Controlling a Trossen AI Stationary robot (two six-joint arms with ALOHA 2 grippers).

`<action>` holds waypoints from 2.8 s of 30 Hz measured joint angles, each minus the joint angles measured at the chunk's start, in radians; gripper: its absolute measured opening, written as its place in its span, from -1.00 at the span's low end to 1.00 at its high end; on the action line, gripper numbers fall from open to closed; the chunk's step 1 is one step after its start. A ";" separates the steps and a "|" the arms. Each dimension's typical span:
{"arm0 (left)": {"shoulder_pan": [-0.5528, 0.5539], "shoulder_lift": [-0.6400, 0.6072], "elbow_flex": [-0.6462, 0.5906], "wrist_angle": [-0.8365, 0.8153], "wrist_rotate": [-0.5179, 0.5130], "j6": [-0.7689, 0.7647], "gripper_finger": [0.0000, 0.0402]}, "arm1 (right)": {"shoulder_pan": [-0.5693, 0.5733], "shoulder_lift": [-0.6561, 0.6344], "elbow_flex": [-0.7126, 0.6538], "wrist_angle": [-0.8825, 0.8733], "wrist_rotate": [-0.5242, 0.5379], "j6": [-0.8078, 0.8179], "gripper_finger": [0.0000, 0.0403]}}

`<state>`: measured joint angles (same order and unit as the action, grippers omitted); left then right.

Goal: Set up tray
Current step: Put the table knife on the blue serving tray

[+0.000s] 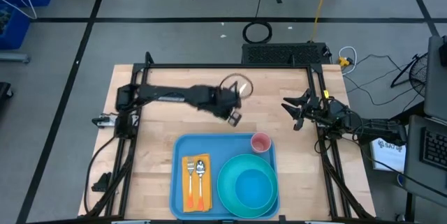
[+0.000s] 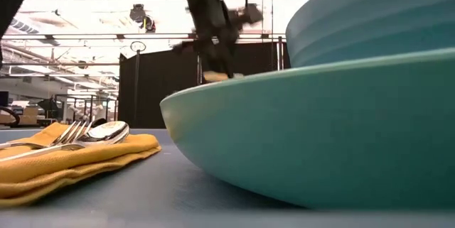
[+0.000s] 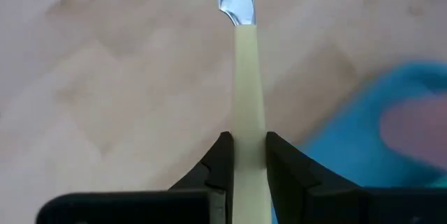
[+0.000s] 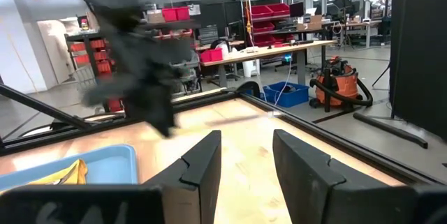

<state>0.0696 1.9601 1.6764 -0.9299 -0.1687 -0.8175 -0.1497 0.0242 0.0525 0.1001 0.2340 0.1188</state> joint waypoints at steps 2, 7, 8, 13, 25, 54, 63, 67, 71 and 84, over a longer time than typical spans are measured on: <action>-0.076 -0.026 0.000 -0.021 -0.056 -0.087 -0.72 | 0.000 0.000 0.000 0.000 0.000 0.000 -0.39; -0.306 -0.086 0.001 -0.002 -0.199 -0.339 -0.72 | 0.000 0.000 0.000 0.000 0.000 0.000 -0.39; -0.352 -0.088 0.002 -0.003 -0.229 -0.397 -0.72 | 0.000 0.000 0.000 0.000 0.000 0.000 -0.39; -0.567 -0.075 0.001 -0.001 -0.355 -0.757 -0.72 | 0.000 0.001 0.000 -0.001 0.000 0.000 -0.39; -0.802 0.141 0.001 0.184 -0.403 -1.323 -0.72 | 0.000 0.001 0.000 -0.001 0.000 0.000 -0.39; -0.882 0.215 0.002 0.115 -0.325 -1.511 -0.72 | 0.000 0.001 0.000 -0.003 0.000 0.000 -0.39; -0.882 0.215 0.002 0.123 -0.325 -1.514 -0.72 | 0.000 0.001 0.000 -0.003 0.000 0.000 -0.39; -0.882 0.214 -0.004 0.121 -0.284 -1.515 -0.72 | 0.000 0.001 0.000 -0.003 0.000 0.000 -0.39; -0.880 0.213 -0.076 0.210 -0.245 -1.524 -0.72 | 0.000 0.001 0.000 -0.003 0.000 0.000 -0.39; -0.879 0.205 -0.131 0.242 -0.248 -1.548 -0.72 | 0.000 0.001 0.000 -0.003 0.000 0.000 -0.39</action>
<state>-0.8093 2.1647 1.5455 -0.6875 -0.4171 -2.3653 -0.1493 0.0250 0.0522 0.0971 0.2340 0.1191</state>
